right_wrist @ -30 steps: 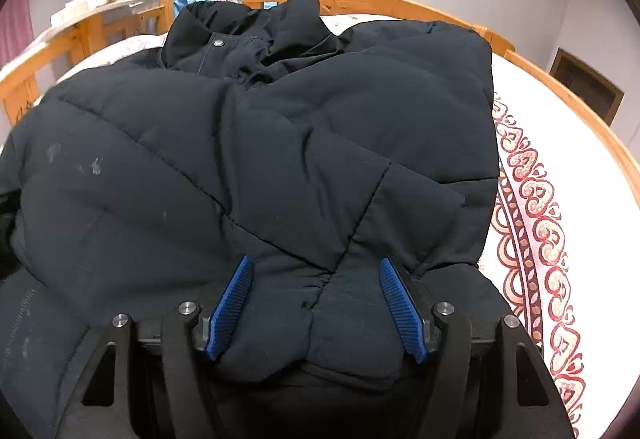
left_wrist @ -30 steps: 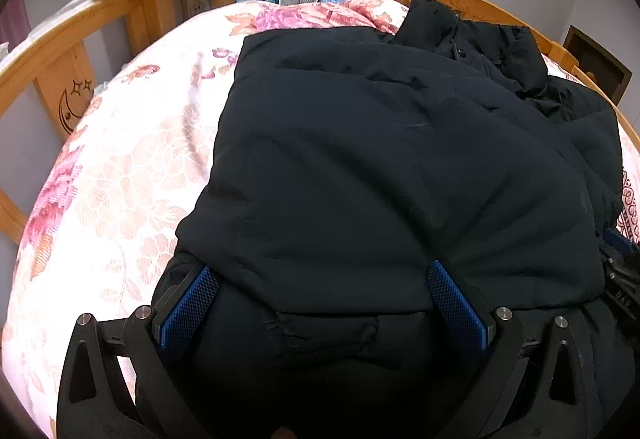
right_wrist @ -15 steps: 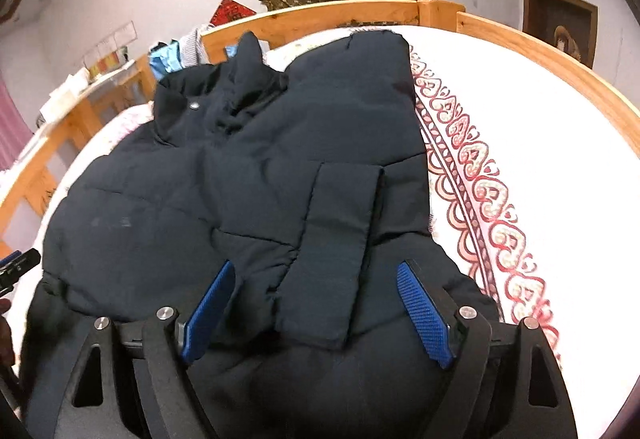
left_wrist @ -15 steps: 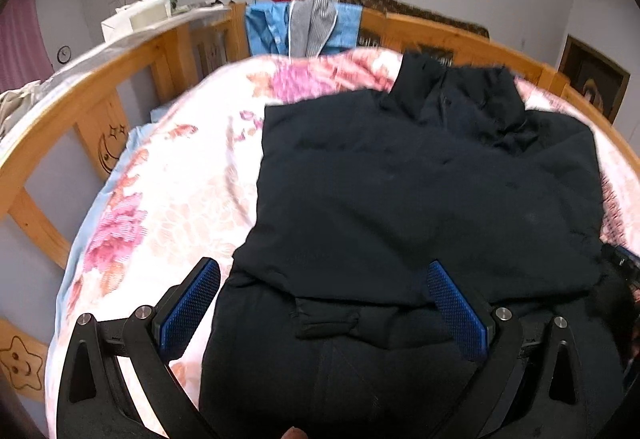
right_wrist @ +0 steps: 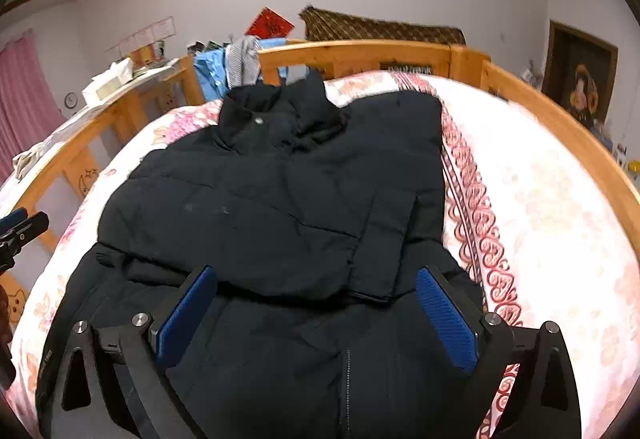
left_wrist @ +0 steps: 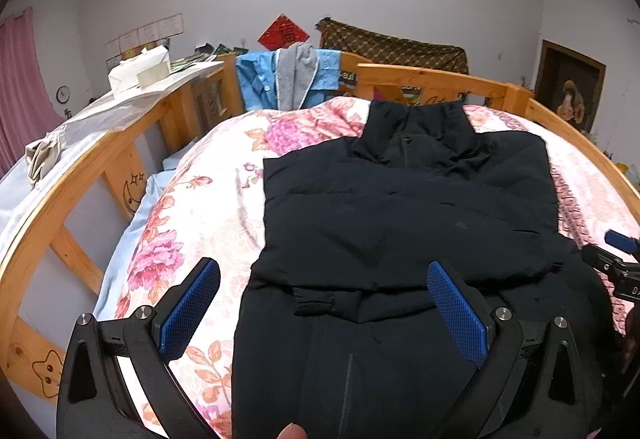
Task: Fold large clothes
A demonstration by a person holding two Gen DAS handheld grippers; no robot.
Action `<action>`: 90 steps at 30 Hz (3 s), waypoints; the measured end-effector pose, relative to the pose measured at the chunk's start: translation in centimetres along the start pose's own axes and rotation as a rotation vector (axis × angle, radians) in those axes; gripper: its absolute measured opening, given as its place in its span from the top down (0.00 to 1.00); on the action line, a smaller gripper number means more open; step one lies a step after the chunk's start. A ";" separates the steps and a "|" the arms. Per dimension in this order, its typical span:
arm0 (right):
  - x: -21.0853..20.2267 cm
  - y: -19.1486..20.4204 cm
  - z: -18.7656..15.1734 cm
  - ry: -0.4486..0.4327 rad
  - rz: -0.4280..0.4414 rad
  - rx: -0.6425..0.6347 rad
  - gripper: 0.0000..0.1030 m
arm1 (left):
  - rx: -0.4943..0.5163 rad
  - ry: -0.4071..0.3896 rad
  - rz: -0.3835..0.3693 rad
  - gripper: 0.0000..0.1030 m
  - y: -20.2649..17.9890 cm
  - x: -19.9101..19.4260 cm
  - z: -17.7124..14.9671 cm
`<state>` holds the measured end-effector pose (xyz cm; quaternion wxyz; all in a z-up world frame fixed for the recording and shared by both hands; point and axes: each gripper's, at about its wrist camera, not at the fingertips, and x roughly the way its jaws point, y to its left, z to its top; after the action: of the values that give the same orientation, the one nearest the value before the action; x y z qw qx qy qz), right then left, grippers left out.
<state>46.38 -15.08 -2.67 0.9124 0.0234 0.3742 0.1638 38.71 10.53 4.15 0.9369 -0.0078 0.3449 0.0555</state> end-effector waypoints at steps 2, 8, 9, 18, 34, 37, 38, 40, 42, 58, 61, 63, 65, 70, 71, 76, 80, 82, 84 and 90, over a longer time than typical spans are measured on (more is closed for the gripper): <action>-0.5 0.6 0.2 -0.019 0.011 -0.015 0.00 | 0.003 -0.013 -0.009 0.01 -0.4 -0.6 0.1; -0.7 1.7 1.0 -0.065 0.050 -0.027 0.00 | -0.005 -0.023 -0.039 0.01 -1.4 -0.1 0.7; -0.7 1.9 1.0 -0.068 0.052 -0.029 0.00 | -0.010 -0.021 -0.042 0.01 -1.3 0.2 0.7; 1.9 2.4 4.0 -0.050 0.074 -0.049 0.00 | -0.032 0.073 -0.090 0.01 -0.6 4.5 2.9; 1.8 0.7 18.1 0.123 0.094 -0.056 0.00 | -0.068 0.180 -0.057 0.01 -3.5 5.5 16.1; 4.4 -0.1 19.1 0.126 0.105 -0.056 0.00 | -0.030 0.172 -0.032 0.01 -4.7 7.4 16.7; 6.0 -0.5 19.5 0.127 0.107 -0.056 0.00 | -0.021 0.173 -0.025 0.01 -4.9 8.1 16.7; 8.5 -1.0 19.8 0.112 0.108 -0.060 0.00 | -0.012 0.174 -0.017 0.01 -5.3 10.6 16.9; 11.5 -1.5 19.9 0.100 0.100 -0.062 0.00 | -0.011 0.186 -0.018 0.01 -5.5 13.2 16.9; 25.7 -4.6 22.7 0.159 0.180 0.013 0.05 | -0.051 0.293 0.030 0.01 -4.9 30.8 19.3; 26.7 -4.7 24.0 0.153 0.194 0.043 0.08 | -0.070 0.273 0.002 0.01 -4.6 31.6 20.3; 27.6 -4.7 24.7 0.156 0.202 0.059 0.13 | -0.068 0.267 -0.003 0.01 -4.6 32.2 20.9; 28.7 -4.6 25.1 0.188 0.212 0.070 0.17 | -0.060 0.277 0.008 0.01 -4.8 33.1 21.5; 30.0 -4.3 24.5 0.245 0.195 0.064 0.53 | -0.059 0.324 -0.007 0.06 -5.2 35.2 21.7; 29.9 -4.5 24.4 0.239 0.198 0.068 0.57 | -0.063 0.325 -0.015 0.14 -5.2 35.2 21.6; 28.7 -4.3 24.5 0.201 0.206 0.047 0.84 | -0.052 0.383 -0.048 0.86 -5.4 35.5 21.2; 27.0 -4.0 24.2 0.168 0.207 0.014 0.87 | -0.002 0.344 -0.036 0.93 -5.9 33.8 21.2; 26.1 -4.1 24.0 0.157 0.208 0.017 0.88 | 0.026 0.316 -0.020 0.94 -6.3 32.6 21.2; 24.8 -4.2 24.0 0.134 0.208 0.025 0.88 | 0.045 0.281 -0.012 0.95 -6.5 31.1 21.4; 19.5 -3.7 23.4 0.043 0.232 0.003 0.89 | 0.048 0.200 -0.038 0.96 -6.3 25.2 21.6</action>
<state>76.57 -10.57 0.35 0.8791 0.0644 0.3886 0.2683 72.39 7.90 4.16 0.8987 0.0028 0.4377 0.0286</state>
